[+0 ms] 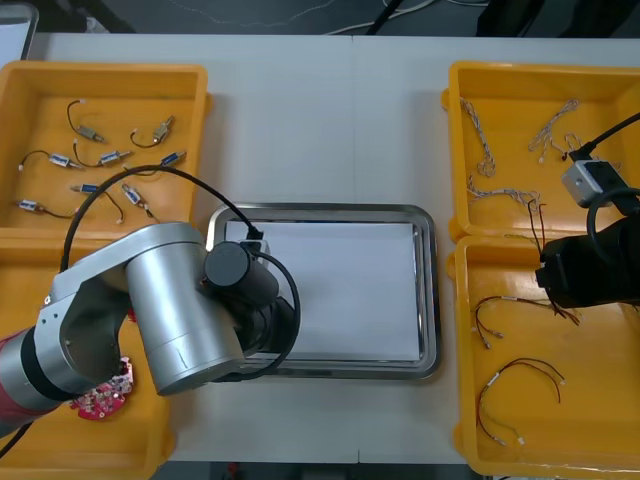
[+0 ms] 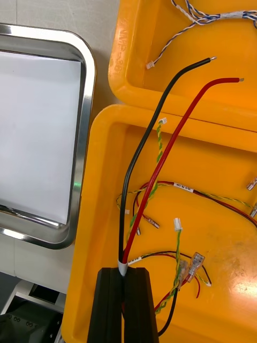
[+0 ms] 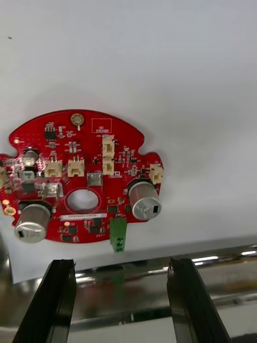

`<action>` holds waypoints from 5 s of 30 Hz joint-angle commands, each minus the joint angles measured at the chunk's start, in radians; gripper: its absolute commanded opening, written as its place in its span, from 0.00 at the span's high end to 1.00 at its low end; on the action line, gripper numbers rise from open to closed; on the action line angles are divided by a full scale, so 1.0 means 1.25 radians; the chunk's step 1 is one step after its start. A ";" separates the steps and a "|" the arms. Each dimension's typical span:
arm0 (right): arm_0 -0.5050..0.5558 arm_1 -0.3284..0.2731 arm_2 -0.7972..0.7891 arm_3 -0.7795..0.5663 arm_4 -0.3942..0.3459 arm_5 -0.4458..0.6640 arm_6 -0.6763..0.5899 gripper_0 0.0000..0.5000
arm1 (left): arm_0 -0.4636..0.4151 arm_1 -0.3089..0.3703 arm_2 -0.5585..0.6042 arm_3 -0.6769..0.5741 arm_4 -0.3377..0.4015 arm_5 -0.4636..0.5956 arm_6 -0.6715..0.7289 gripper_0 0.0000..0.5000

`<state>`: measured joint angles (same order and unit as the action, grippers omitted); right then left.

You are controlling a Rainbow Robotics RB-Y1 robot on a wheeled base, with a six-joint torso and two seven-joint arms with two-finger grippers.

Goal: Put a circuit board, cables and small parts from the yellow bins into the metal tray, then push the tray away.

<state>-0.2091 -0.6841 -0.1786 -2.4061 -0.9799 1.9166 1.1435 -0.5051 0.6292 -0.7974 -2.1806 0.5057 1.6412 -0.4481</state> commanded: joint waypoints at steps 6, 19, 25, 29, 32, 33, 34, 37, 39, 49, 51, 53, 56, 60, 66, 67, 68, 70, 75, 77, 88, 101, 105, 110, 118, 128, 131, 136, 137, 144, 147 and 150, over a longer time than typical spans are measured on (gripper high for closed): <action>-0.011 -0.005 0.008 -0.025 -0.006 0.003 0.004 1.00 | 0.002 0.001 0.194 -0.093 0.107 0.096 -0.017 0.00; -0.060 -0.054 0.143 -0.020 0.032 0.003 0.017 1.00 | 0.064 0.061 0.507 -0.113 0.248 0.204 -0.201 0.00; -0.126 -0.054 0.242 -0.023 0.040 0.003 0.030 1.00 | 0.140 0.097 0.649 -0.116 0.312 0.212 -0.324 0.00; -0.168 -0.054 0.307 -0.026 0.039 0.003 0.041 1.00 | 0.188 0.110 0.723 -0.116 0.316 0.212 -0.399 0.00; -0.198 -0.053 0.348 -0.026 0.037 0.003 0.047 1.00 | 0.218 0.114 0.764 -0.116 0.317 0.212 -0.443 0.00; -0.217 -0.053 0.372 -0.026 0.034 0.003 0.051 1.00 | 0.231 0.115 0.785 -0.115 0.317 0.212 -0.465 0.00; -0.224 -0.052 0.381 -0.026 0.034 0.003 0.052 1.00 | 0.236 0.115 0.794 -0.115 0.317 0.212 -0.472 0.00; -0.259 -0.043 0.428 -0.026 0.033 0.003 0.062 1.00 | 0.261 0.114 0.833 -0.115 0.317 0.212 -0.513 0.00; -0.283 -0.033 0.463 -0.026 0.034 0.003 0.071 1.00 | 0.276 0.114 0.861 -0.115 0.315 0.210 -0.540 0.00; -0.371 0.018 0.618 0.006 0.087 0.003 0.179 1.00 | 0.264 0.114 0.913 -0.005 0.285 0.097 -0.636 0.00; -0.374 0.027 0.633 0.025 0.099 -0.008 0.219 1.00 | 0.237 0.114 0.908 0.029 0.270 0.090 -0.639 0.00; -0.374 0.037 0.646 0.053 0.111 -0.031 0.269 1.00 | 0.198 0.114 0.892 0.072 0.251 0.090 -0.633 0.00; -0.374 0.049 0.666 0.085 0.132 -0.052 0.323 1.00 | 0.154 0.108 0.872 0.116 0.218 0.097 -0.617 0.00; -0.381 0.059 0.705 0.121 0.167 -0.088 0.375 1.00 | 0.110 0.094 0.849 0.136 0.165 0.128 -0.548 0.00; -0.383 0.077 0.761 0.201 0.212 -0.169 0.449 1.00 | 0.043 0.078 0.817 0.177 0.138 0.166 -0.432 0.00; -0.384 0.081 0.770 0.218 0.217 -0.183 0.461 1.00 | 0.031 0.075 0.810 0.187 0.135 0.167 -0.406 0.00; -0.385 0.086 0.781 0.235 0.219 -0.198 0.472 1.00 | 0.019 0.071 0.796 0.195 0.124 0.166 -0.377 0.00; -0.387 0.088 0.797 0.253 0.224 -0.213 0.476 1.00 | 0.004 0.070 0.773 0.201 0.103 0.165 -0.336 0.00; -0.389 0.093 0.846 0.278 0.244 -0.245 0.477 1.00 | -0.025 0.067 0.682 0.218 0.043 0.131 -0.194 0.00; -0.389 0.097 0.863 0.293 0.248 -0.251 0.478 1.00 | -0.032 0.062 0.637 0.231 0.024 0.095 -0.129 0.00; -0.389 0.097 0.911 0.331 0.280 -0.291 0.478 1.00 | -0.066 -0.022 0.579 0.330 -0.059 -0.001 -0.045 0.00; -0.387 0.096 0.911 0.336 0.300 -0.294 0.473 0.27 | -0.092 -0.074 0.579 0.390 -0.115 -0.055 -0.058 0.00; -0.387 0.094 0.909 0.332 0.298 -0.294 0.467 0.15 | -0.092 -0.074 0.579 0.411 -0.131 -0.083 -0.075 0.00; -0.387 0.098 0.891 0.323 0.296 -0.284 0.466 0.14 | -0.090 -0.073 0.589 0.439 -0.152 -0.091 -0.130 0.00; -0.389 0.117 0.807 0.295 0.240 -0.215 0.466 0.14 | -0.090 -0.074 0.590 0.496 -0.154 -0.135 -0.131 0.00; -0.421 0.139 0.693 0.247 0.212 -0.085 0.467 0.00 | -0.090 -0.091 0.574 0.512 -0.164 -0.153 -0.118 0.00; -0.421 0.139 0.657 0.233 0.206 -0.066 0.466 0.00 | -0.090 -0.096 0.567 0.512 -0.164 -0.156 -0.114 0.00; -0.421 0.129 0.585 0.212 0.188 -0.014 0.460 0.00 | -0.090 -0.100 0.545 0.512 -0.163 -0.159 -0.109 0.00; -0.421 0.128 0.575 0.211 0.184 -0.007 0.457 0.00 | -0.090 -0.100 0.541 0.512 -0.163 -0.161 -0.108 0.00; -0.419 0.125 0.426 0.208 0.127 0.003 0.434 0.00 | -0.090 -0.107 0.520 0.514 -0.176 -0.168 -0.105 0.12; -0.417 0.115 0.371 0.207 0.111 0.003 0.415 0.00 | -0.090 -0.107 0.520 0.516 -0.176 -0.168 -0.107 0.12; -0.405 0.097 0.324 0.202 0.082 0.003 0.360 0.00 | -0.089 -0.108 0.520 0.517 -0.179 -0.170 -0.108 0.12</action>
<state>-0.7028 -0.5331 0.3015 -2.1126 -0.8427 1.9167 1.6876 -0.5784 0.5146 -0.1341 -1.5306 0.2973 1.4414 -0.5268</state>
